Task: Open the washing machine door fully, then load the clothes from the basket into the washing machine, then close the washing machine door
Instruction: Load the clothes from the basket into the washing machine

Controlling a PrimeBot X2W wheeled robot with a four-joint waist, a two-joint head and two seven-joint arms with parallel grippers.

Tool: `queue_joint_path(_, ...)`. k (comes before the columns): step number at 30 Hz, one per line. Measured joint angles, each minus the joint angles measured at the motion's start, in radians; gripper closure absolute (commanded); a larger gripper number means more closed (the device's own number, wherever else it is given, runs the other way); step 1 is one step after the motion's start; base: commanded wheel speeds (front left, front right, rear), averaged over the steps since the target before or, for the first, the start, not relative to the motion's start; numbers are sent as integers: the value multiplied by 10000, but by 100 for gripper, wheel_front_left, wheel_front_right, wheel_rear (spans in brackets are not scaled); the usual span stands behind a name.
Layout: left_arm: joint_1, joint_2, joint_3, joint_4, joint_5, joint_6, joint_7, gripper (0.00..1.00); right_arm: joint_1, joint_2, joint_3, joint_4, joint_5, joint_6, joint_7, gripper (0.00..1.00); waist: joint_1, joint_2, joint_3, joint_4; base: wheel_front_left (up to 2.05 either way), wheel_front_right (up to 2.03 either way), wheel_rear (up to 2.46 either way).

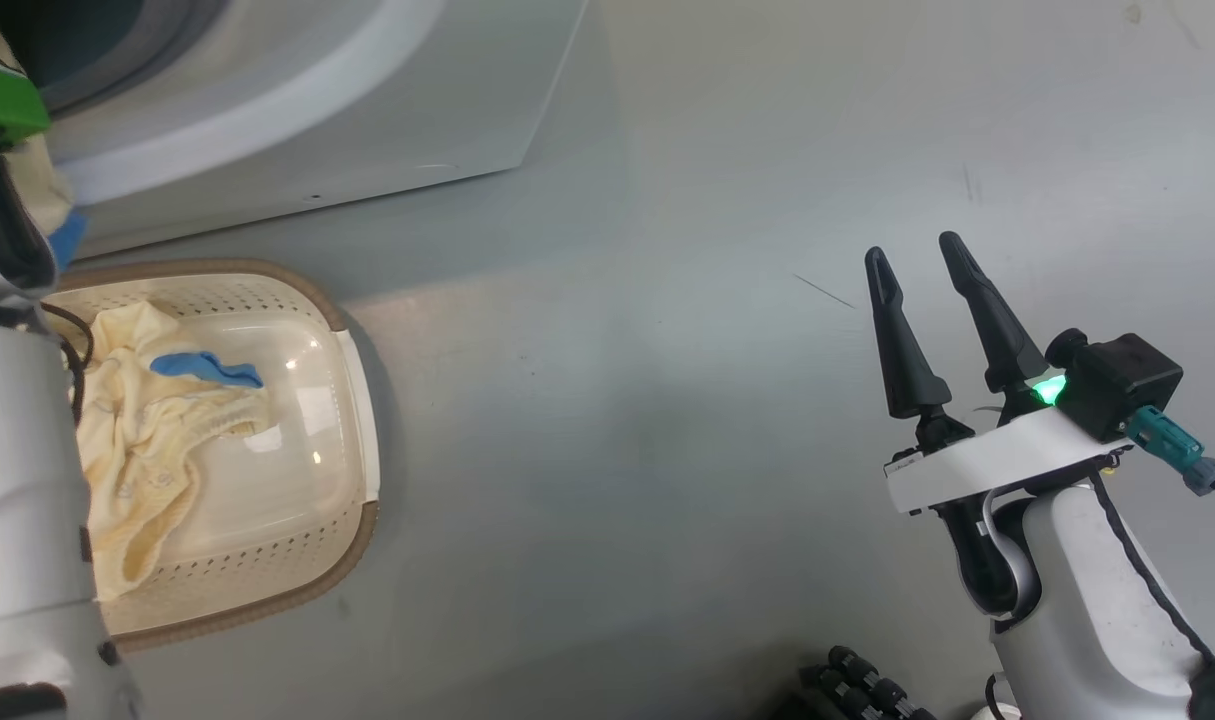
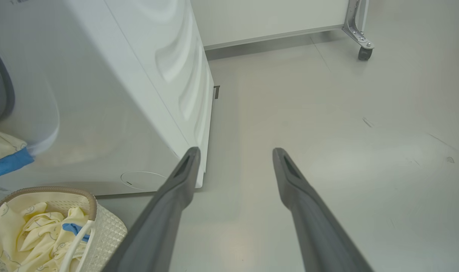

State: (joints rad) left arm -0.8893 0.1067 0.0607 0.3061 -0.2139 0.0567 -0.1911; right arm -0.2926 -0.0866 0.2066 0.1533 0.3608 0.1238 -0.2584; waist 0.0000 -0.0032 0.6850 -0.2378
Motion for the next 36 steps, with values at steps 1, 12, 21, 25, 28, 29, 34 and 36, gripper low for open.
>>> queue_joint_path(1,-223,75,36,167,50,4,81,100,34,12,31,15,8,0,0,0,0,0,-11,-71,0,0,0)
queue_joint_path(12,-2171,815,512,2280,35,90,577,100,753,-169,311,161,6,0,0,0,0,0,-166,-828,0,0,0)
queue_joint_path(21,-3248,1628,230,3233,380,-180,558,100,1104,-395,328,96,4,0,0,0,1,0,-24,-1135,0,0,0)
queue_joint_path(25,-4033,1551,31,3225,382,-374,102,100,1161,-407,247,-46,4,0,0,0,0,0,104,-1161,0,0,0)
queue_joint_path(28,-4451,1475,25,3231,376,-454,-278,100,1161,-393,249,-94,6,0,0,0,0,0,196,-1155,0,0,0)
queue_joint_path(29,-4558,1457,63,3235,362,-454,-395,100,1157,-385,249,-107,4,0,0,0,0,0,224,-1152,0,0,0)
queue_joint_path(34,-4792,1411,167,3315,337,-456,-656,100,1142,-345,280,-159,8,0,0,0,0,0,278,-1132,0,0,0)
queue_joint_path(36,-4886,1400,324,3304,284,-456,-662,100,1135,-330,293,-174,8,0,0,0,0,0,292,-1129,0,0,0)
